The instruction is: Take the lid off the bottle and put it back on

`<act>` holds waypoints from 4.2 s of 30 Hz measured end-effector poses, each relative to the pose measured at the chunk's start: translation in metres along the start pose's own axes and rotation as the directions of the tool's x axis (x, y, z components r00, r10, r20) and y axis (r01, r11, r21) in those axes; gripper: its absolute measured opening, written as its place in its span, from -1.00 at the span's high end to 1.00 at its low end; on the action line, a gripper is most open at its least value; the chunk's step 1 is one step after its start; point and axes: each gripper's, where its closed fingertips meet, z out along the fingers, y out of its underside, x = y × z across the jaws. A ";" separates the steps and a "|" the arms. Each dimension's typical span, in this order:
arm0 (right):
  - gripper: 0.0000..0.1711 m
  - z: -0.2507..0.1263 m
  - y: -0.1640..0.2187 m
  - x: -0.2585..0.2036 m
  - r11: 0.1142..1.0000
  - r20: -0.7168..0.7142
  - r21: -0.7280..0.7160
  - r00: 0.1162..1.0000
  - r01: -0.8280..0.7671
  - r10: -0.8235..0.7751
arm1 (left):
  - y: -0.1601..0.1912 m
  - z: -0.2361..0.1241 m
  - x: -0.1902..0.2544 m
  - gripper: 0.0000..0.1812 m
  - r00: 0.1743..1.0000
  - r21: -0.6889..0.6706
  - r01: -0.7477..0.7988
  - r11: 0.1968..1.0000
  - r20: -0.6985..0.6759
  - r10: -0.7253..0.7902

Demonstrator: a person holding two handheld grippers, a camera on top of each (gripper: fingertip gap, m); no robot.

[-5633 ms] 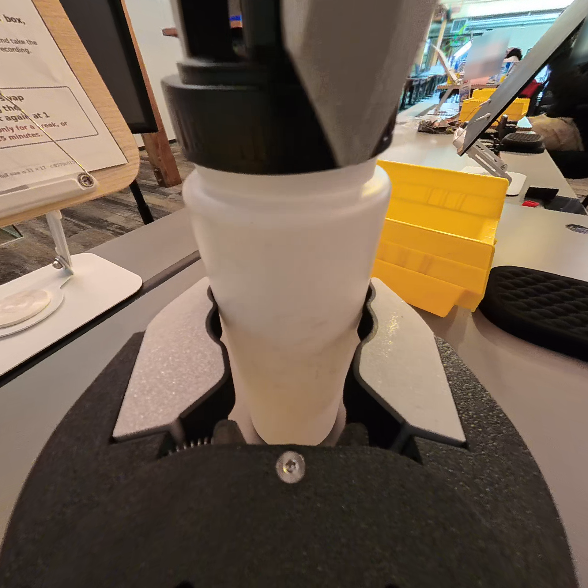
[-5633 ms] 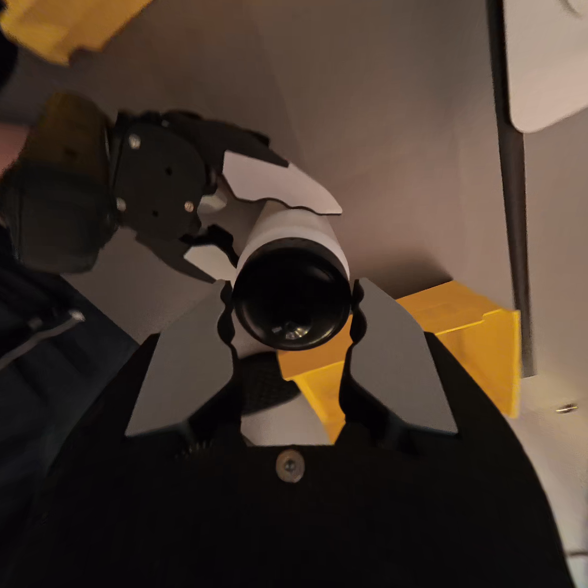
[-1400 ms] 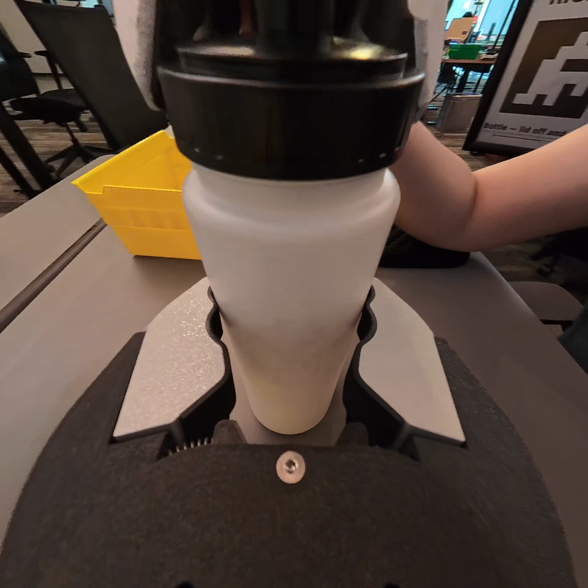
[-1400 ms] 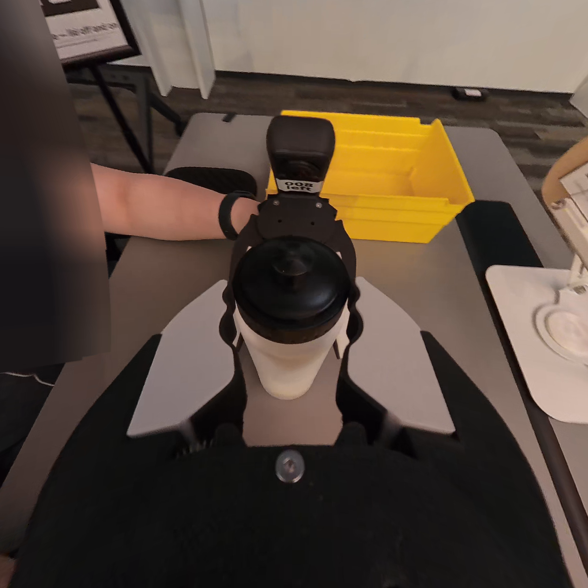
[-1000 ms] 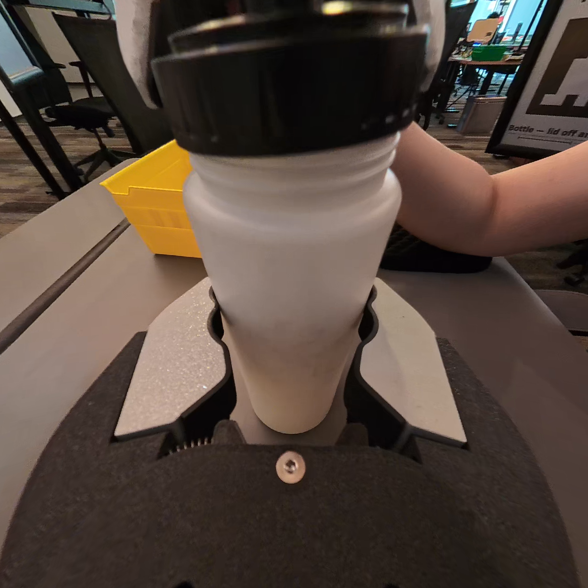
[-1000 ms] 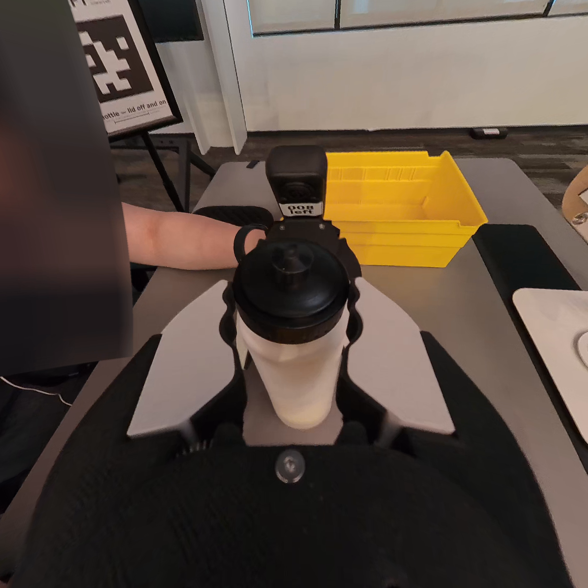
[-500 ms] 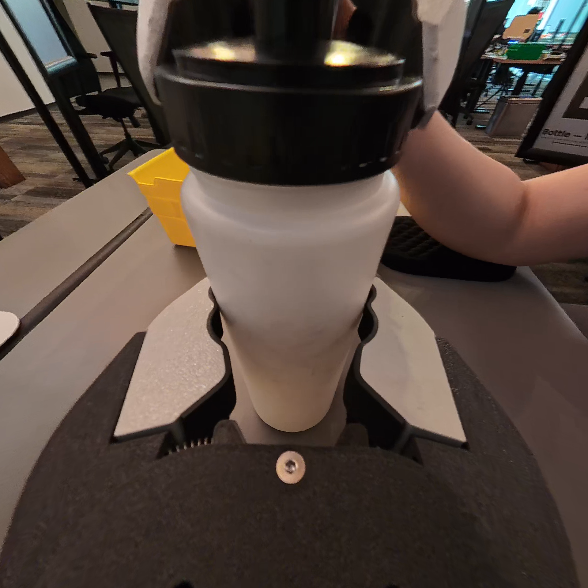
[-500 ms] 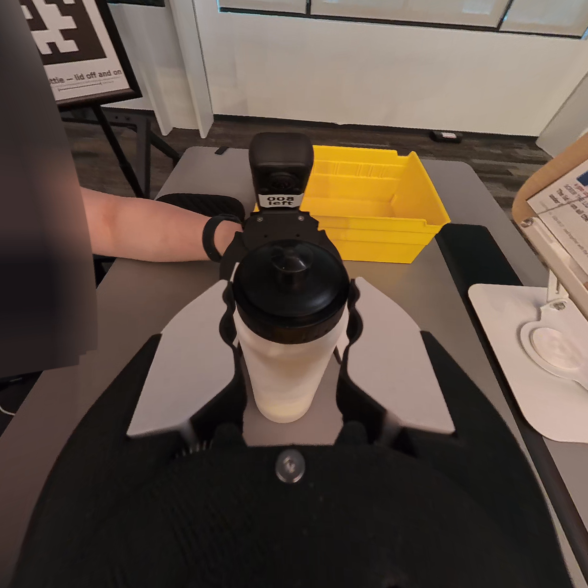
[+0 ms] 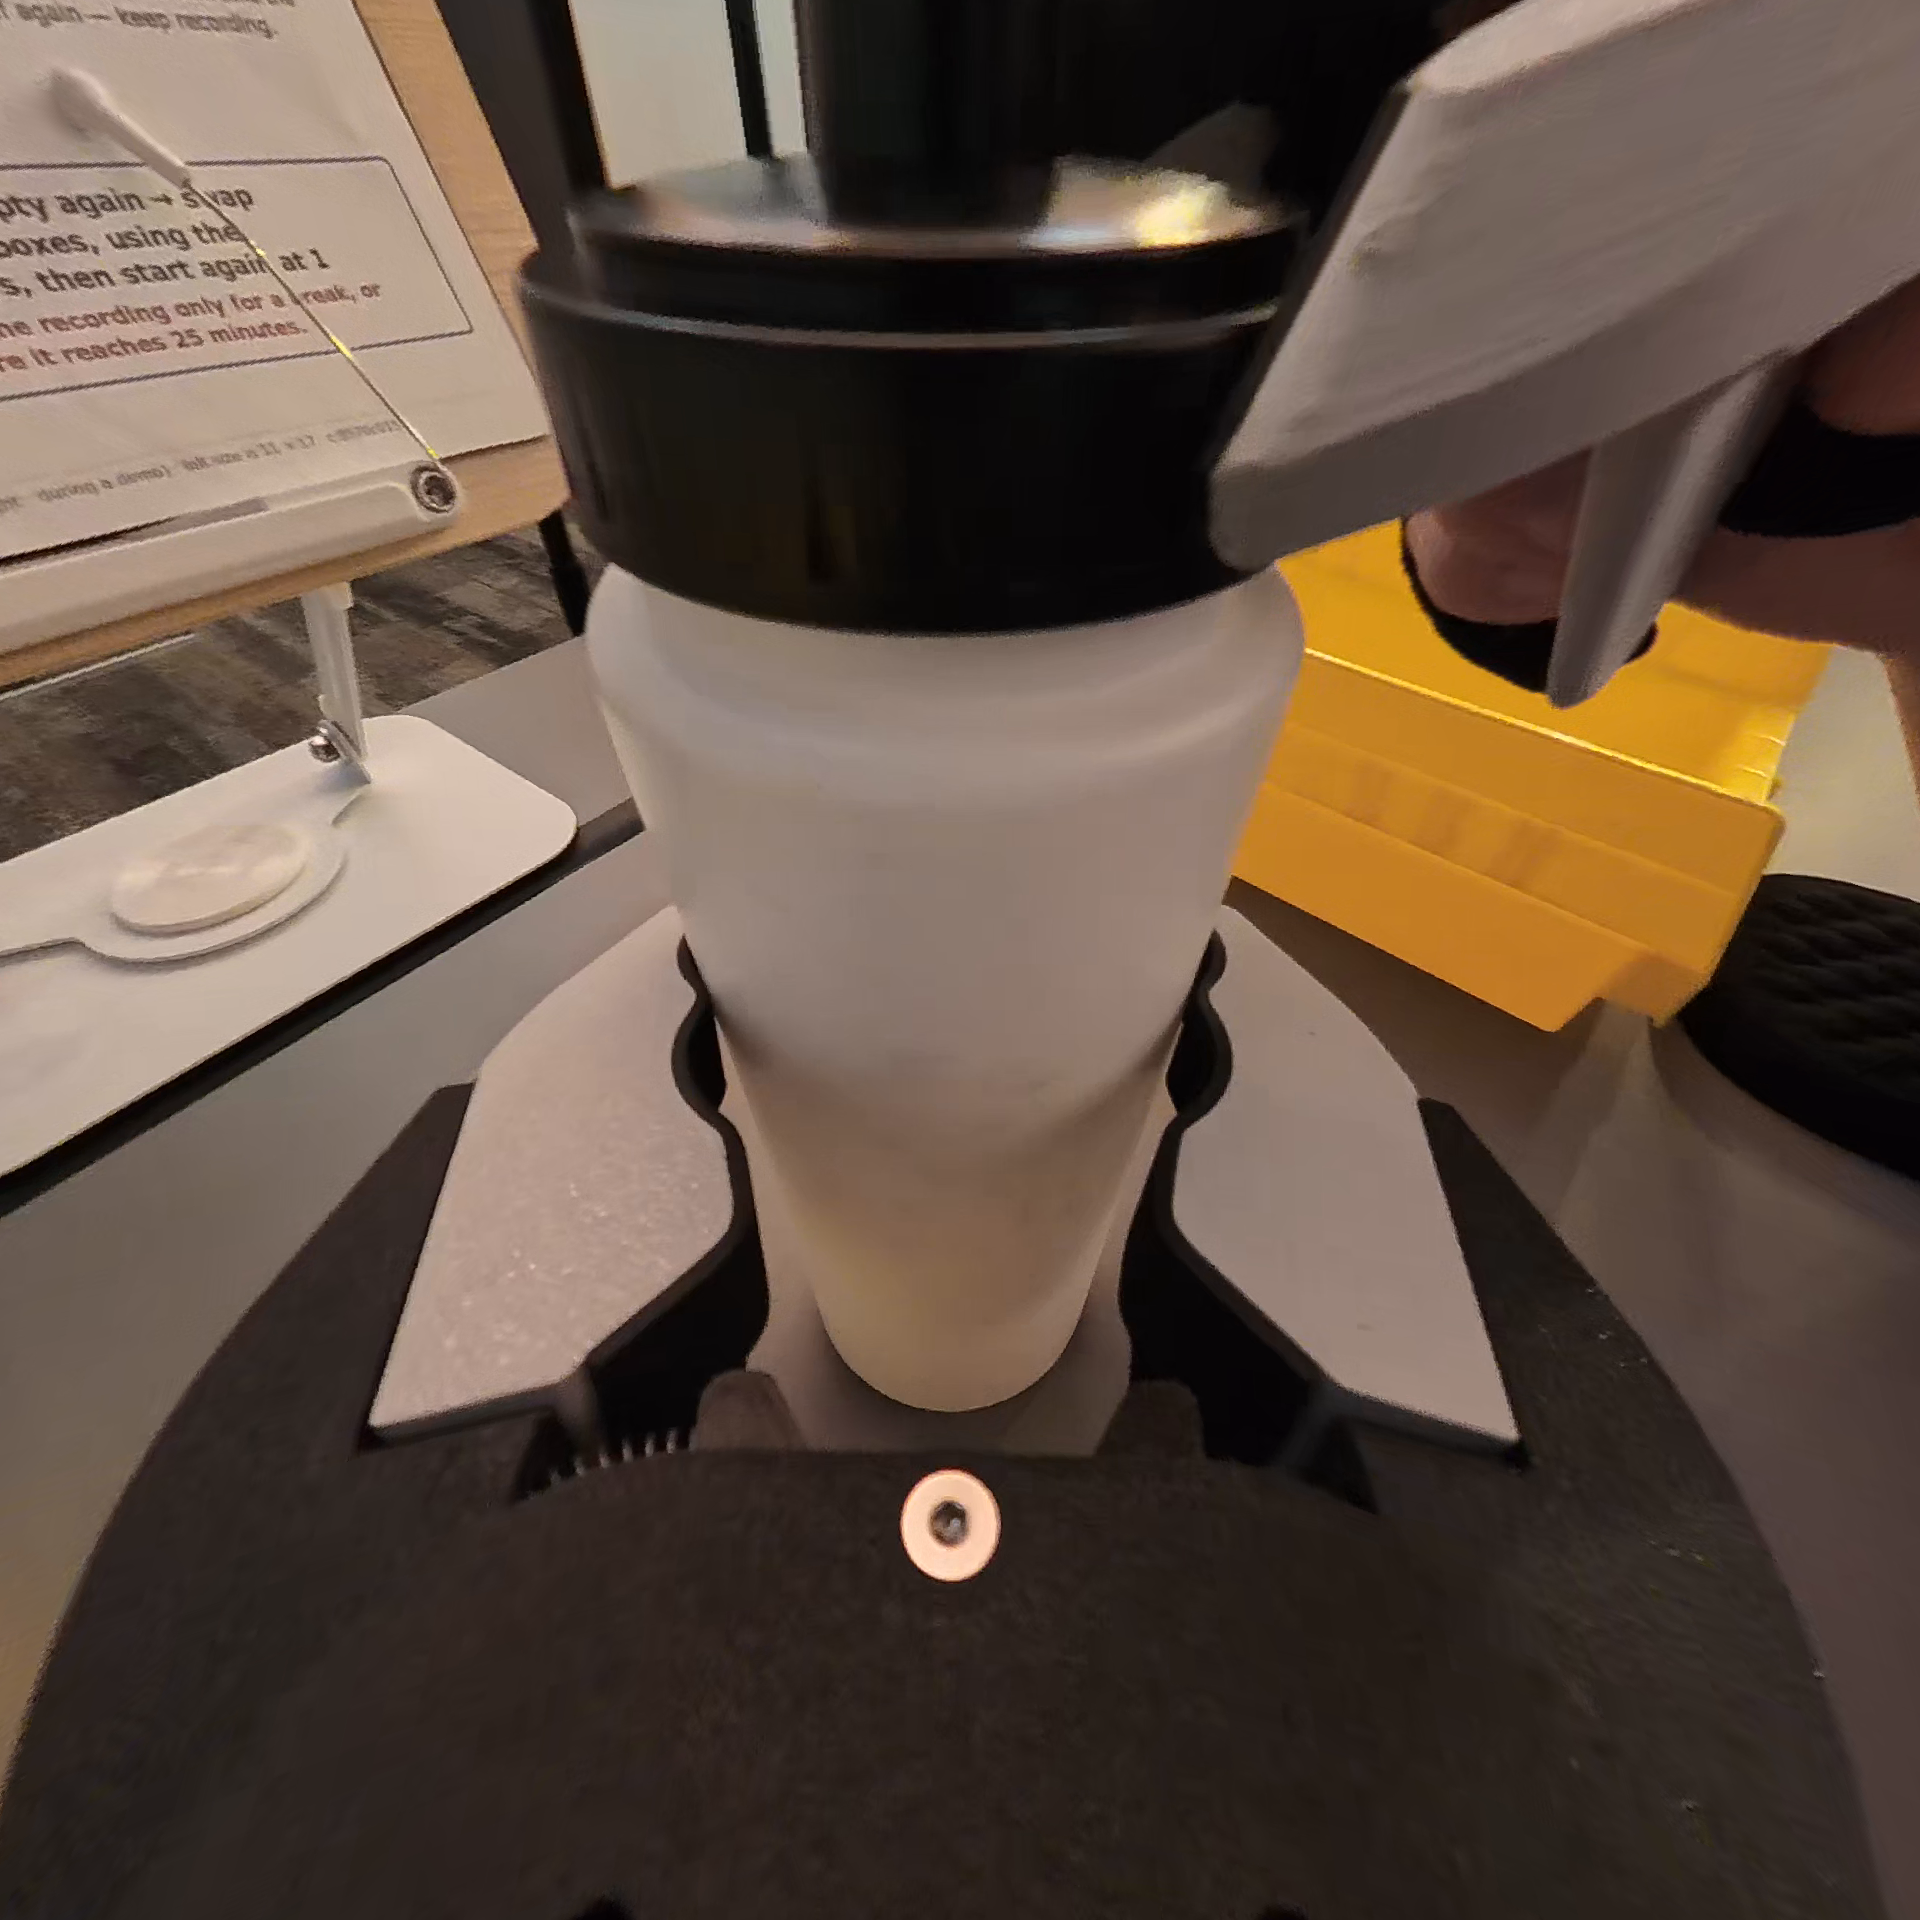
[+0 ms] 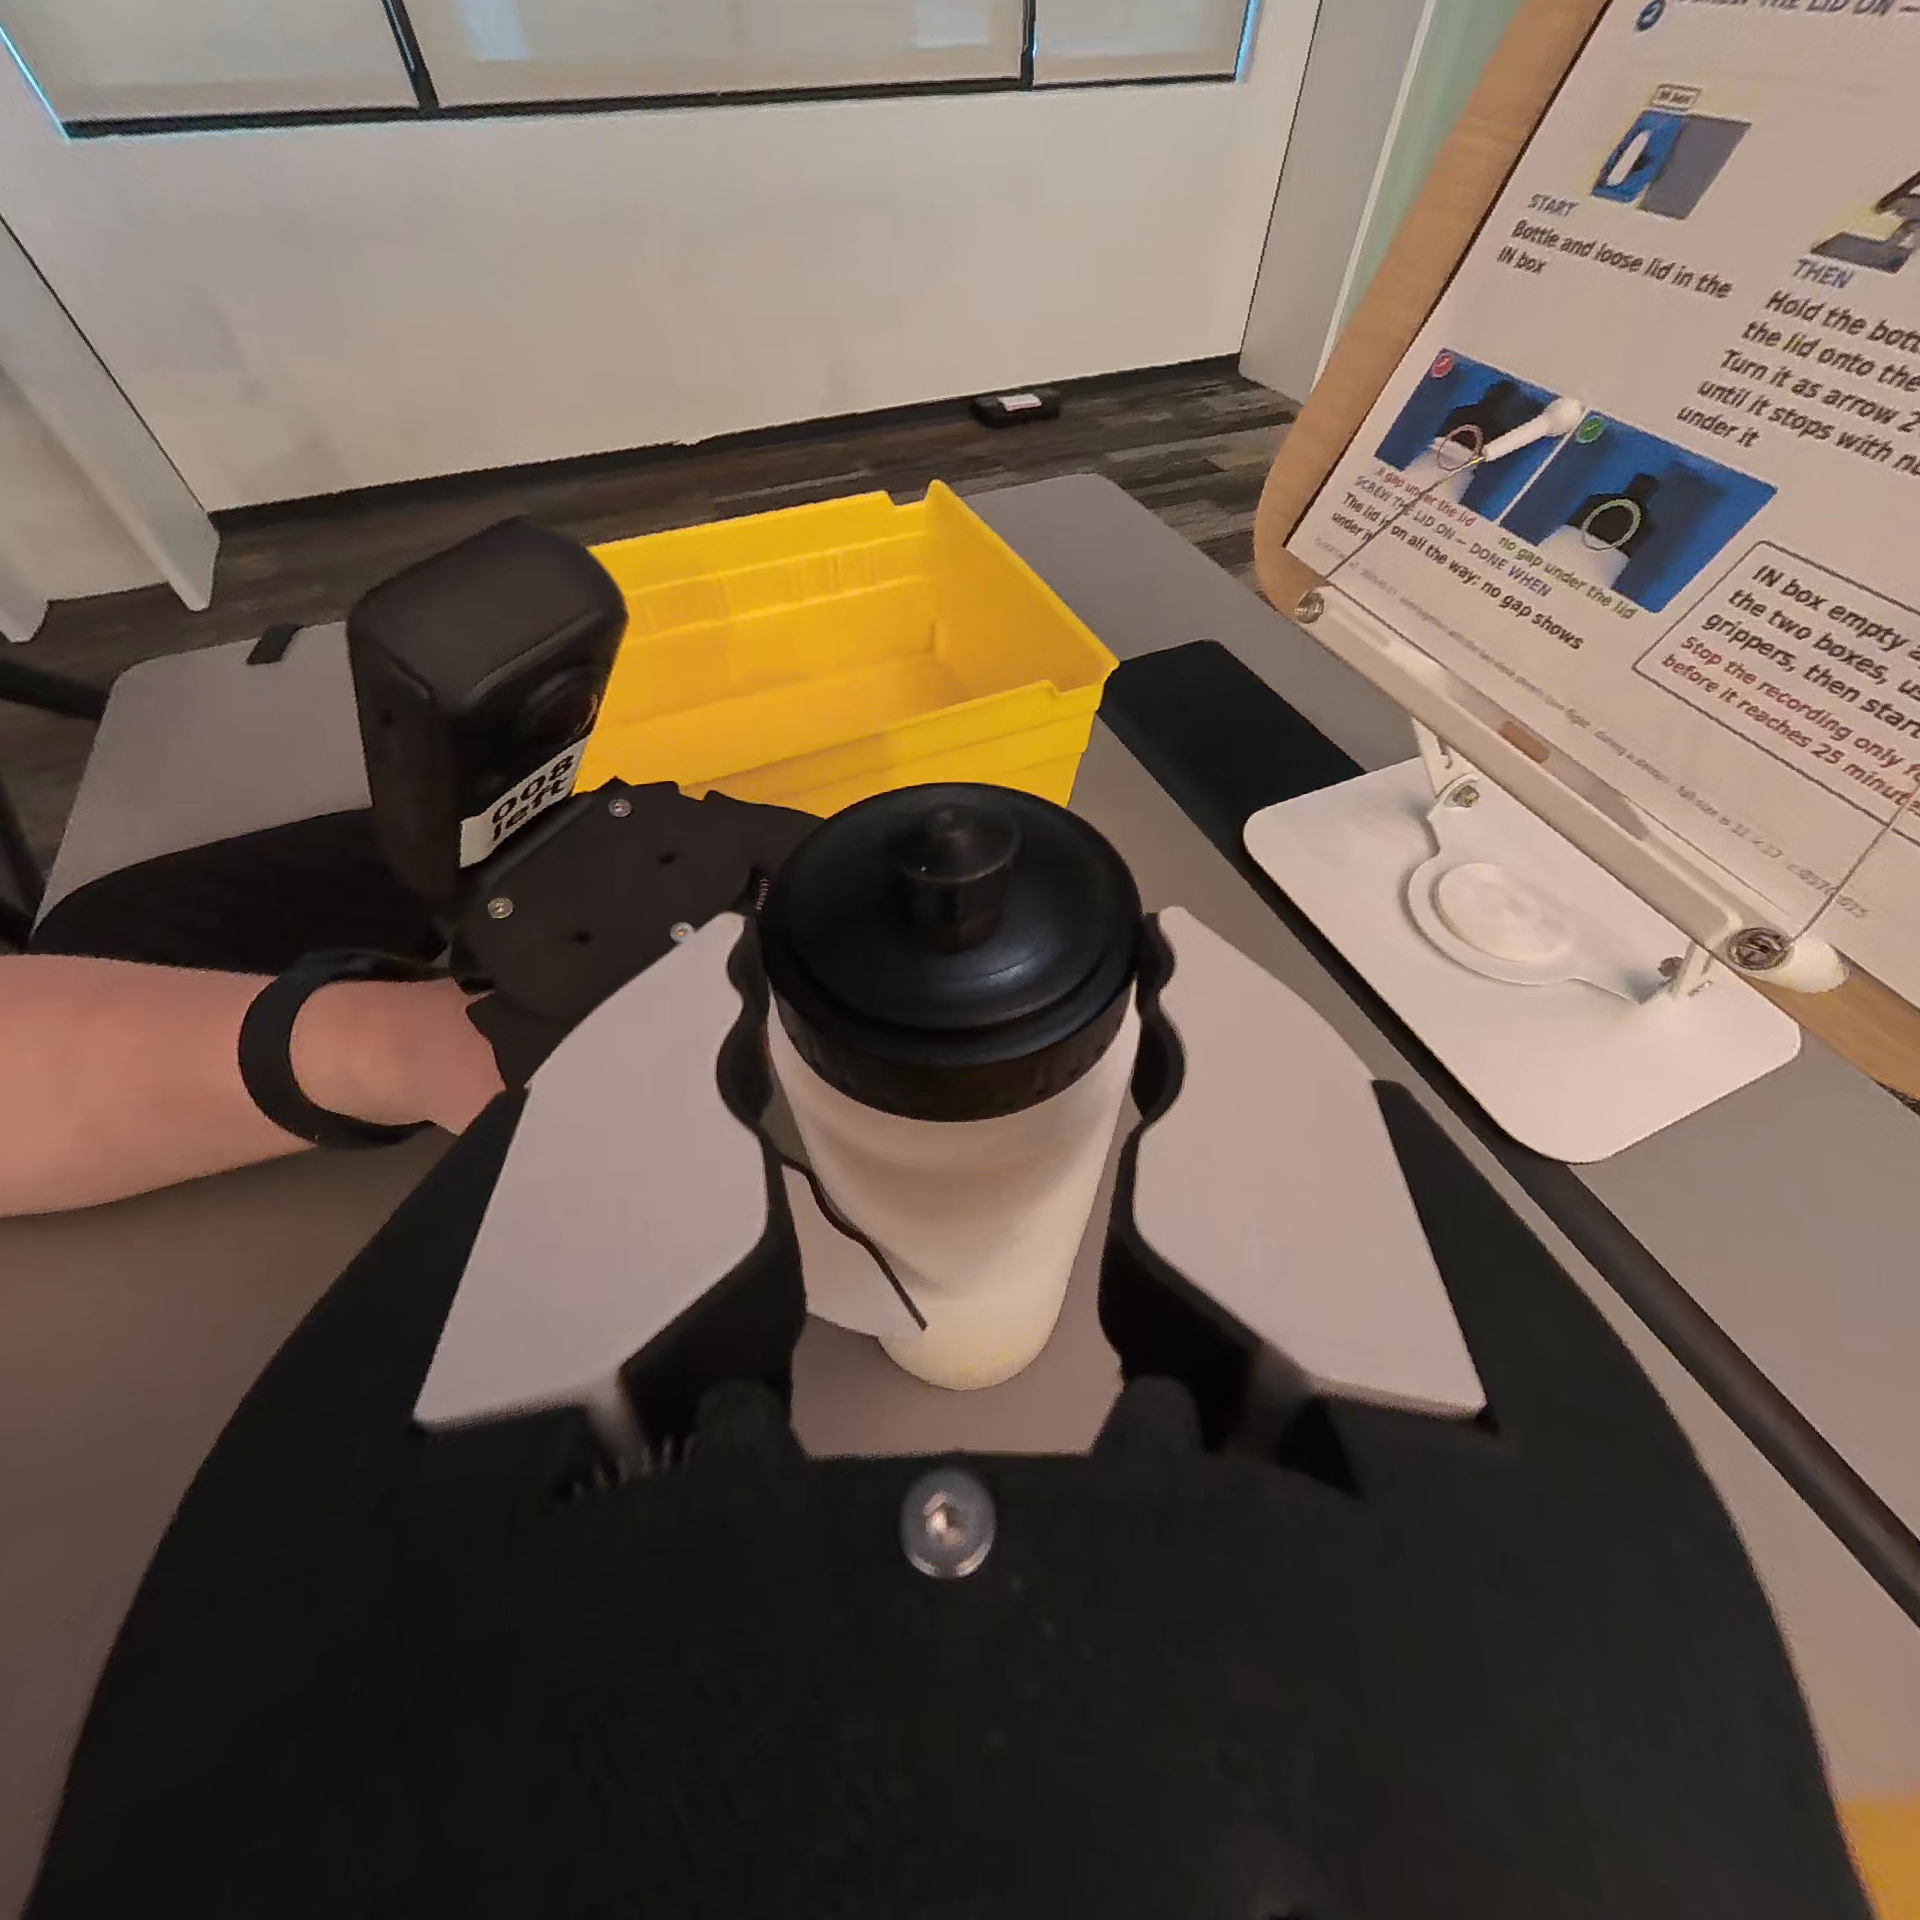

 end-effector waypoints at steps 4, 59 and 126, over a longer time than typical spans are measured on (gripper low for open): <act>0.09 -0.009 -0.007 -0.005 0.999 0.087 0.034 0.996 -0.024 0.021 | 0.000 -0.001 0.005 0.06 0.998 -0.005 -0.014 1.000 -0.060 0.013; 0.19 0.014 0.002 0.004 0.996 -0.170 0.056 0.982 -0.070 0.078 | 0.003 -0.005 -0.019 0.06 0.985 -0.043 0.048 0.998 0.170 -0.040; 0.14 -0.009 0.007 -0.006 0.989 0.155 0.061 0.978 0.135 -0.143 | 0.003 -0.003 0.013 0.06 0.987 -0.048 -0.026 0.999 -0.159 0.018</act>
